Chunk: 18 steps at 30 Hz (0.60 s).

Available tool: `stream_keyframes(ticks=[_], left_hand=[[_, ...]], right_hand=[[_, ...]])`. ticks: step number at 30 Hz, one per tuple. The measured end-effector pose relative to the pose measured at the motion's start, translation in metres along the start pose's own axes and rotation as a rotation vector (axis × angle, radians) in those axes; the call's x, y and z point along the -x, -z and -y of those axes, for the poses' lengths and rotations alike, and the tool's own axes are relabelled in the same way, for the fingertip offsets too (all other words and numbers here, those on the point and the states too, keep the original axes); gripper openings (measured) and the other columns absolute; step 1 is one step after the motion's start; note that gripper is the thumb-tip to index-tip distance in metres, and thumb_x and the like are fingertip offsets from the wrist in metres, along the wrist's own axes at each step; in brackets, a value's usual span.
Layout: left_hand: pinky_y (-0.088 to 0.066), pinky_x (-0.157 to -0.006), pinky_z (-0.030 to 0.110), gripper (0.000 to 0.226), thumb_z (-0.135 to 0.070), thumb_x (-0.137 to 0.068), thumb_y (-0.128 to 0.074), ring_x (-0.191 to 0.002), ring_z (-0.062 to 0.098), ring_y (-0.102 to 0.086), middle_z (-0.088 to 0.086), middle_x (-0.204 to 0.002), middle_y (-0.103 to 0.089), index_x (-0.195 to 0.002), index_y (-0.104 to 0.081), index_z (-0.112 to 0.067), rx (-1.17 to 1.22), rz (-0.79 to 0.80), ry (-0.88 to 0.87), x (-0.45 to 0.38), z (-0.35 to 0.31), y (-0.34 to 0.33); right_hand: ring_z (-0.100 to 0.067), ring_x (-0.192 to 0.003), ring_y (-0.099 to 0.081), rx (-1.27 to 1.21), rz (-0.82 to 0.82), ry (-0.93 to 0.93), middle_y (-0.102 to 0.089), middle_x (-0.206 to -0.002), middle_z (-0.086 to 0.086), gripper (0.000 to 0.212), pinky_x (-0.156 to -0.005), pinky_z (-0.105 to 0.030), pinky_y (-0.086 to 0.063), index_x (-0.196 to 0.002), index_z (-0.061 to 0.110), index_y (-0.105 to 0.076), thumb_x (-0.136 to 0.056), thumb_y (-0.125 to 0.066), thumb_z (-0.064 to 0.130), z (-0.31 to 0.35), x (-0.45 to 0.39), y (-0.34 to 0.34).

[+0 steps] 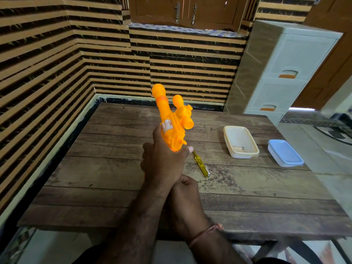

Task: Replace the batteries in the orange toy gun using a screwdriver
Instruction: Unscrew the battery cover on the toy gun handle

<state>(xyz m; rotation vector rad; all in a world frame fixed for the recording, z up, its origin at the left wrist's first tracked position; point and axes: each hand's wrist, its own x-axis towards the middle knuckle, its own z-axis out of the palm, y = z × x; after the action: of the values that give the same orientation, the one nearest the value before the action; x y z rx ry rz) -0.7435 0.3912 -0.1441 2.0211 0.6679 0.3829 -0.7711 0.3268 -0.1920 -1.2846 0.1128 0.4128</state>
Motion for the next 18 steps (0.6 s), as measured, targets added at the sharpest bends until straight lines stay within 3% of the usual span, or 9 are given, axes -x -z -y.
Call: stream_keyframes(ticks=[4, 7, 9, 15, 18], left_hand=[[-0.039, -0.101, 0.056, 0.098, -0.059, -0.069, -0.078, -0.123, 0.031, -0.045, 0.011, -0.138, -0.042, -0.148, -0.023, -0.038, -0.059, -0.012, -0.002, -0.002, 0.0, 0.002], [-0.041, -0.1, 0.056, 0.097, -0.058, -0.068, -0.079, -0.122, 0.031, -0.047, 0.01, -0.136, -0.045, -0.147, -0.025, -0.038, -0.052, -0.038, -0.033, -0.004, 0.003, 0.001], [-0.042, -0.099, 0.056, 0.097, -0.059, -0.066, -0.079, -0.12, 0.03, -0.048, 0.008, -0.135, -0.046, -0.145, -0.027, -0.038, -0.03, -0.052, -0.048, -0.005, 0.004, 0.0], [-0.048, -0.093, 0.053, 0.097, -0.068, -0.056, -0.073, -0.115, 0.025, -0.054, 0.001, -0.13, -0.053, -0.139, -0.03, -0.042, 0.059, -0.034, -0.052, -0.009, 0.009, -0.001], [-0.051, -0.072, 0.033, 0.06, -0.046, -0.073, -0.077, -0.085, 0.011, -0.063, -0.004, -0.099, -0.064, -0.124, -0.051, -0.028, 0.361, -0.012, -0.012, -0.011, 0.001, 0.006]], right_hand=[[-0.013, -0.041, -0.052, -0.087, 0.08, -0.104, -0.058, -0.053, -0.009, 0.022, -0.042, -0.02, -0.042, -0.071, -0.003, -0.058, -0.092, -0.051, -0.006, 0.006, 0.001, 0.001], [-0.025, -0.058, -0.059, -0.149, 0.094, -0.127, -0.061, -0.071, -0.022, 0.011, -0.055, -0.03, -0.053, -0.085, -0.01, -0.063, -0.089, -0.052, -0.012, 0.007, 0.002, -0.001], [-0.027, -0.064, -0.061, -0.171, 0.106, -0.13, -0.063, -0.075, -0.024, 0.014, -0.059, -0.031, -0.056, -0.083, -0.013, -0.064, -0.088, -0.051, -0.016, 0.008, 0.002, -0.001], [-0.014, -0.048, -0.061, -0.173, 0.088, -0.139, -0.065, -0.06, -0.012, 0.025, -0.047, -0.023, -0.053, -0.073, -0.003, -0.063, -0.09, -0.049, -0.015, 0.017, 0.006, -0.002], [-0.011, -0.043, -0.052, -0.204, -0.007, -0.115, -0.06, -0.059, -0.01, 0.024, -0.041, -0.019, -0.042, -0.081, 0.003, -0.065, -0.091, -0.046, -0.008, 0.027, 0.003, -0.001]])
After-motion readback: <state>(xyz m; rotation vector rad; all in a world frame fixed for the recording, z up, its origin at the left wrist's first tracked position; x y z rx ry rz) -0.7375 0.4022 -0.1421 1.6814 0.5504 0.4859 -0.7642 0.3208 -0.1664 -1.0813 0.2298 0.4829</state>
